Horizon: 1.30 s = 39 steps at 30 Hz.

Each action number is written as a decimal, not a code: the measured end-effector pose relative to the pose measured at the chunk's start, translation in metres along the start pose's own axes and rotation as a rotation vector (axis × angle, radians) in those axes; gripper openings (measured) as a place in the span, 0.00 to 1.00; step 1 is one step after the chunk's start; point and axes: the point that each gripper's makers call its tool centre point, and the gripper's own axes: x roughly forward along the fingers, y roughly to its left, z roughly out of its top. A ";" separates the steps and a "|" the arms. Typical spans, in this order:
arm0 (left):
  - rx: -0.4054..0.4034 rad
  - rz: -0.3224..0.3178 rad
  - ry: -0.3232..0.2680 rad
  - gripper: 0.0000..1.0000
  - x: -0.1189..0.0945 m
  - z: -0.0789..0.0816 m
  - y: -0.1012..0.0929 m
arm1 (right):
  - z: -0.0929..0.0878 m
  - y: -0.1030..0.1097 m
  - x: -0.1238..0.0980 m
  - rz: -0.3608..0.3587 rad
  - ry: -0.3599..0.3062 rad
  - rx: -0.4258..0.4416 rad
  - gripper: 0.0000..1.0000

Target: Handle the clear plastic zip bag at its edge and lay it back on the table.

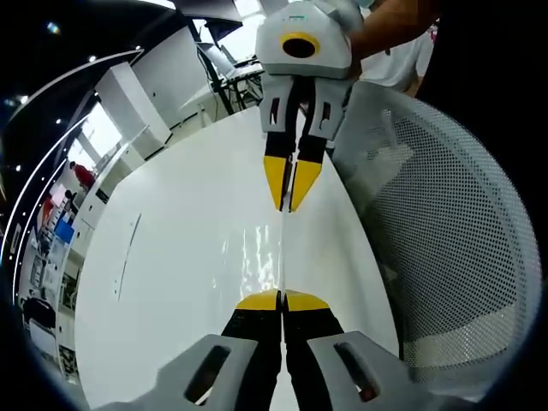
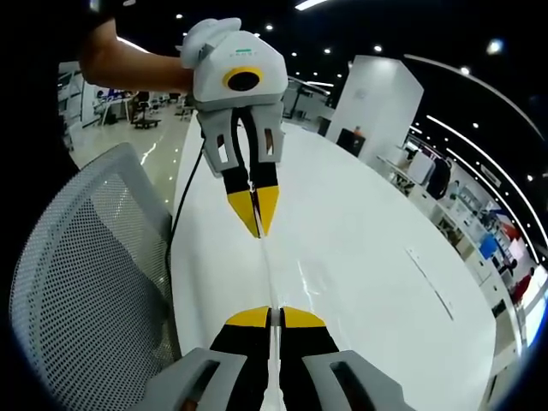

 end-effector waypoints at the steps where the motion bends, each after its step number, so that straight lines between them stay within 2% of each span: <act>1: 0.000 0.000 0.000 0.00 0.000 0.000 0.000 | 0.000 0.000 0.000 0.000 0.000 0.000 0.00; 39: -0.017 0.012 0.004 0.00 -0.004 -0.006 0.002 | -0.006 -0.001 -0.004 -0.006 0.007 0.006 0.00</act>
